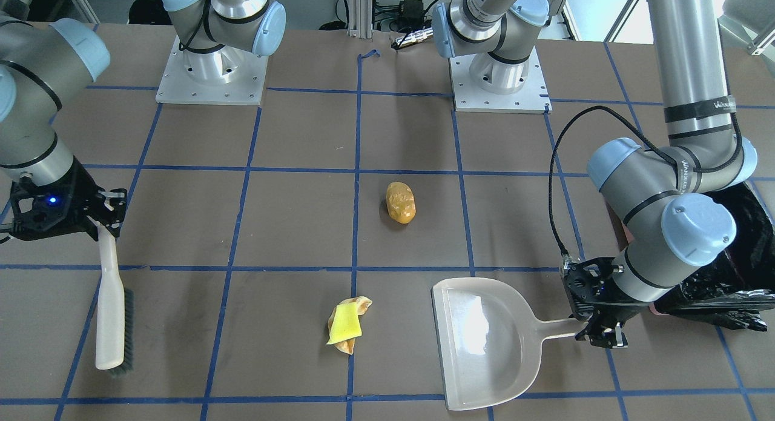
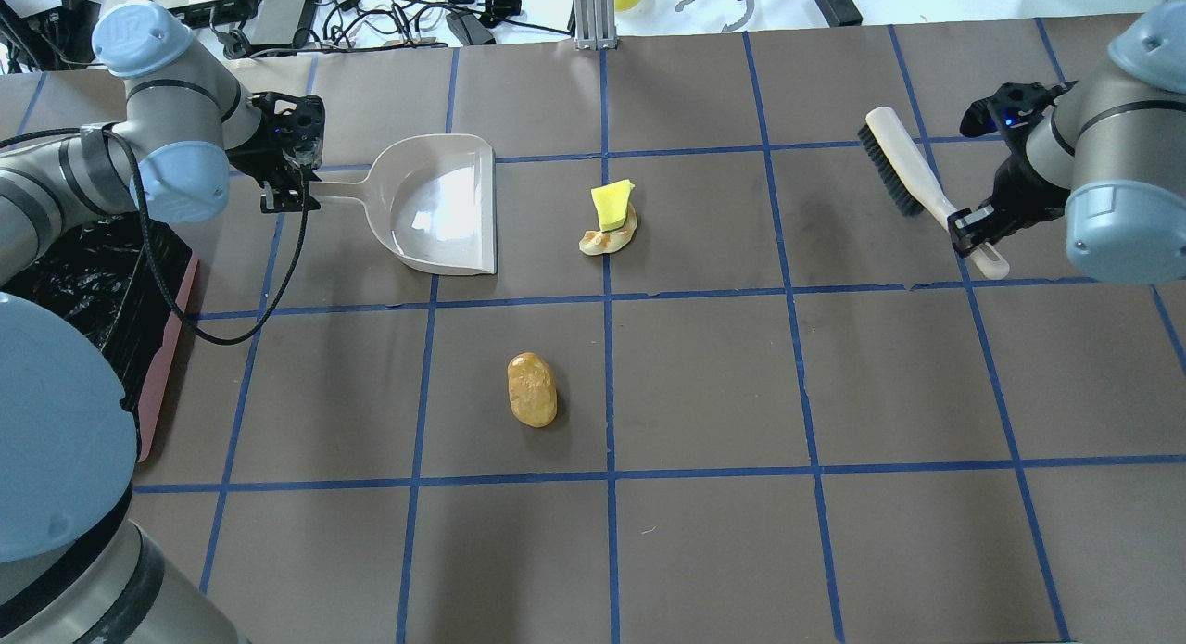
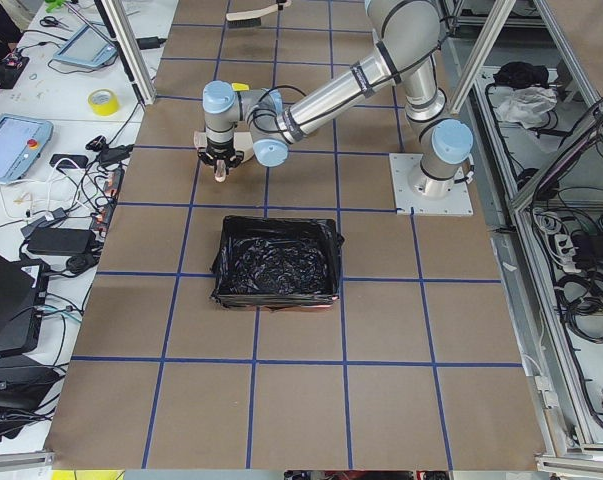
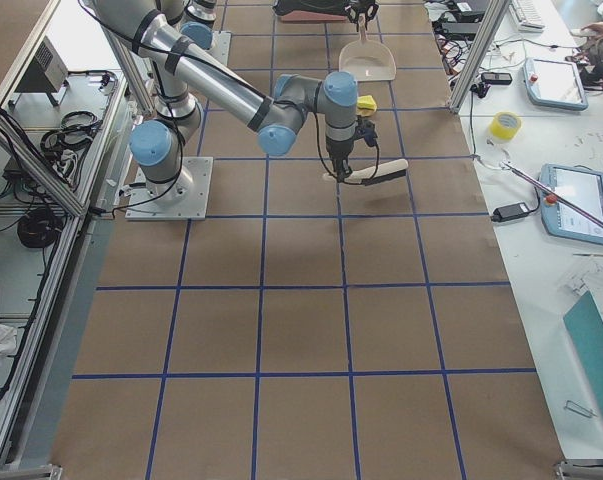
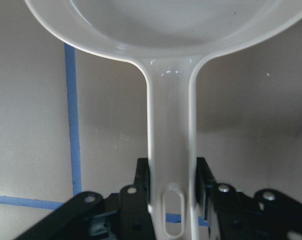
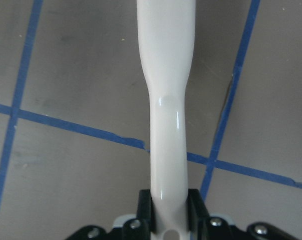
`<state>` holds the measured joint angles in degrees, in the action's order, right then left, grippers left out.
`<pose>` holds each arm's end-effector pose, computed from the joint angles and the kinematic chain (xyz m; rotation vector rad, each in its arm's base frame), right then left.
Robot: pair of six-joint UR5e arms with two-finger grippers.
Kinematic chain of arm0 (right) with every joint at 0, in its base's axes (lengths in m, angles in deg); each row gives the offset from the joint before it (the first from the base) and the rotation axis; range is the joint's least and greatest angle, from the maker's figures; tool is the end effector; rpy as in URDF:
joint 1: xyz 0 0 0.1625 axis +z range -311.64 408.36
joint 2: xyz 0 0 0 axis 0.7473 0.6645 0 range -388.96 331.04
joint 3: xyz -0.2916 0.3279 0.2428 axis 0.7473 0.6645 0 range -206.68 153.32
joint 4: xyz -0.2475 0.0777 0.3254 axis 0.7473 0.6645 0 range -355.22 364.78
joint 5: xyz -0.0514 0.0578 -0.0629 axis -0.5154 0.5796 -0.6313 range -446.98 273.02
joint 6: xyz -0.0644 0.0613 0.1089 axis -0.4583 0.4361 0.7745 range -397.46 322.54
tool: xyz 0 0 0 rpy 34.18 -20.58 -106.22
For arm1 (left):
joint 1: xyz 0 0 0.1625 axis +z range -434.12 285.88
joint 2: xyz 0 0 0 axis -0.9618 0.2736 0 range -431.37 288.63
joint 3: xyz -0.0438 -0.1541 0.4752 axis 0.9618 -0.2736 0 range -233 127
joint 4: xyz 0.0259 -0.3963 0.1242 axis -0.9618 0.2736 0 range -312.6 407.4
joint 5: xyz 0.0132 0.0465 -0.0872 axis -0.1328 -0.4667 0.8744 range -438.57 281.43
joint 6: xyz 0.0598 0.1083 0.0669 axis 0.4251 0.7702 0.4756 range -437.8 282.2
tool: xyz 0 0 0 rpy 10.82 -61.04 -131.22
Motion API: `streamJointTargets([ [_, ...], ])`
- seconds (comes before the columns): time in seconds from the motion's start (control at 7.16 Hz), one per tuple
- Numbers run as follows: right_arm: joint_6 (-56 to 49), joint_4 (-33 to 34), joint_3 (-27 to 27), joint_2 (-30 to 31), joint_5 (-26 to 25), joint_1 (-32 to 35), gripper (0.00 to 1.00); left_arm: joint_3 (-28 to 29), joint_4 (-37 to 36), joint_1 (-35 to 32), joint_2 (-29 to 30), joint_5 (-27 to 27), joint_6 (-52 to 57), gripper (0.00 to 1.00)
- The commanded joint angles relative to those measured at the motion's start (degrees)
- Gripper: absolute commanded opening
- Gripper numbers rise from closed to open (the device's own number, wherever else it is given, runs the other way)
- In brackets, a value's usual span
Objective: Sweep and dump trash into bin
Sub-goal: 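Lift the brush with the right gripper and carry it toward the sponge and peel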
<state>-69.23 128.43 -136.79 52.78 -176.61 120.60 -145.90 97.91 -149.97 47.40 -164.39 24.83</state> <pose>-0.0341 -0.5467 0.3407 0.3796 -3.0828 0.1341 0.0306 -0.7087 0.2697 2.1380 2.1847 -0.2045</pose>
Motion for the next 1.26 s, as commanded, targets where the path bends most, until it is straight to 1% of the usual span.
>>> streamJointTargets([
  [0.0, 14.1, -1.2, 0.9, 0.5, -0.2, 8.6, 0.06, -0.1, -0.2, -0.5, -0.4, -2.3, 1.0, 0.0],
  [0.28, 27.7, -0.3, 1.2, 0.1, -0.1, 17.4, 0.07, -0.4, -1.3, -0.7, -0.5, -2.5, 4.4, 0.0],
  [0.42, 33.0, -0.4, 2.3, -0.9, -0.1, 20.8, 0.07, -0.4, -1.2, -0.8, -0.4, -2.6, 4.5, 0.0],
  [0.56, 38.1, -0.5, 3.1, -1.7, -0.1, 24.0, 0.09, -0.4, -1.2, -0.8, -0.5, -2.9, 4.6, 0.0],
  [0.7, 43.3, -0.6, 3.5, -3.7, -0.3, 27.0, 0.09, -0.4, -1.2, -0.9, -0.4, -3.0, 4.6, 0.0],
  [0.84, 45.4, -0.8, 3.6, -5.7, 2.0, 29.2, 0.09, -0.4, -1.3, -0.9, -0.3, -3.0, 4.6, 0.0],
  [1.12, 49.9, -0.5, 5.6, -8.5, 2.1, 33.9, 0.09, -0.2, -1.3, -1.1, -0.3, -3.0, 4.5, 0.0],
])
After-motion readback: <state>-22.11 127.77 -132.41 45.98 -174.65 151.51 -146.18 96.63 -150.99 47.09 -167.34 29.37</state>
